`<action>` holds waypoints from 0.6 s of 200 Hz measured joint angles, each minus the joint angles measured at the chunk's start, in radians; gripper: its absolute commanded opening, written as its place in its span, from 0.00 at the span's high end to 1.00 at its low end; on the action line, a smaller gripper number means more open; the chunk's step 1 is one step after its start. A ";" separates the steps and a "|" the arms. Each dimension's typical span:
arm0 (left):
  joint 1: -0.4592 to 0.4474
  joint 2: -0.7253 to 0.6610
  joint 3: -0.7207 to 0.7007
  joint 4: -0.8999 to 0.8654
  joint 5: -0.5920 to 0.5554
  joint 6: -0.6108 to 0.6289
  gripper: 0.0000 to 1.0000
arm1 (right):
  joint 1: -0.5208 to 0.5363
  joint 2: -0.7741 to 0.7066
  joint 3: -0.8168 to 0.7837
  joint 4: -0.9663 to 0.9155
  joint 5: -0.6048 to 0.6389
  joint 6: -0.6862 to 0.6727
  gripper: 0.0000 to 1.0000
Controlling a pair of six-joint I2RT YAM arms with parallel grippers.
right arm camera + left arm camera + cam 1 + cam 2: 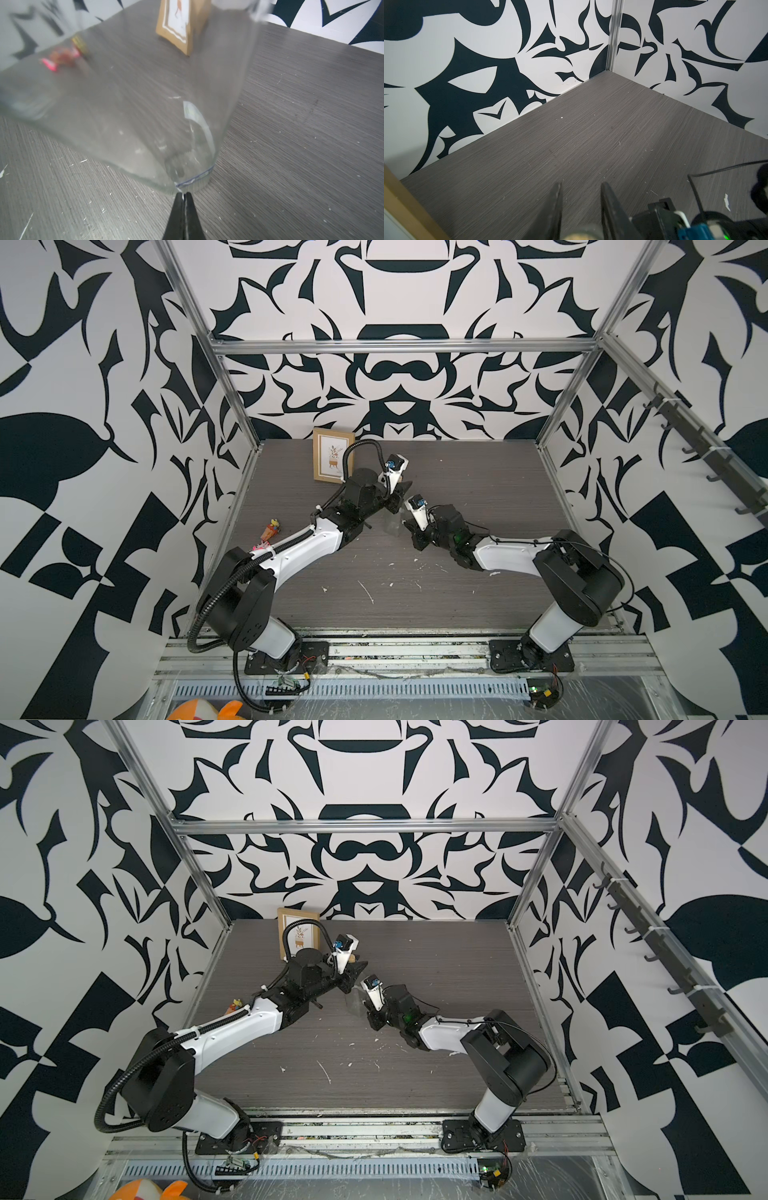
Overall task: Remove the label from the bottle
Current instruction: Tear open the label from the bottle.
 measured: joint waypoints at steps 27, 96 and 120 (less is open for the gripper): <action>0.014 0.000 0.000 -0.002 0.044 0.011 1.00 | 0.001 0.000 0.000 0.000 0.010 0.000 1.00; 0.054 0.002 0.019 -0.050 0.183 0.071 1.00 | 0.003 -0.001 0.000 0.000 0.068 -0.006 1.00; 0.056 0.003 0.030 -0.073 0.195 0.090 1.00 | 0.002 -0.005 -0.001 0.000 0.075 -0.011 1.00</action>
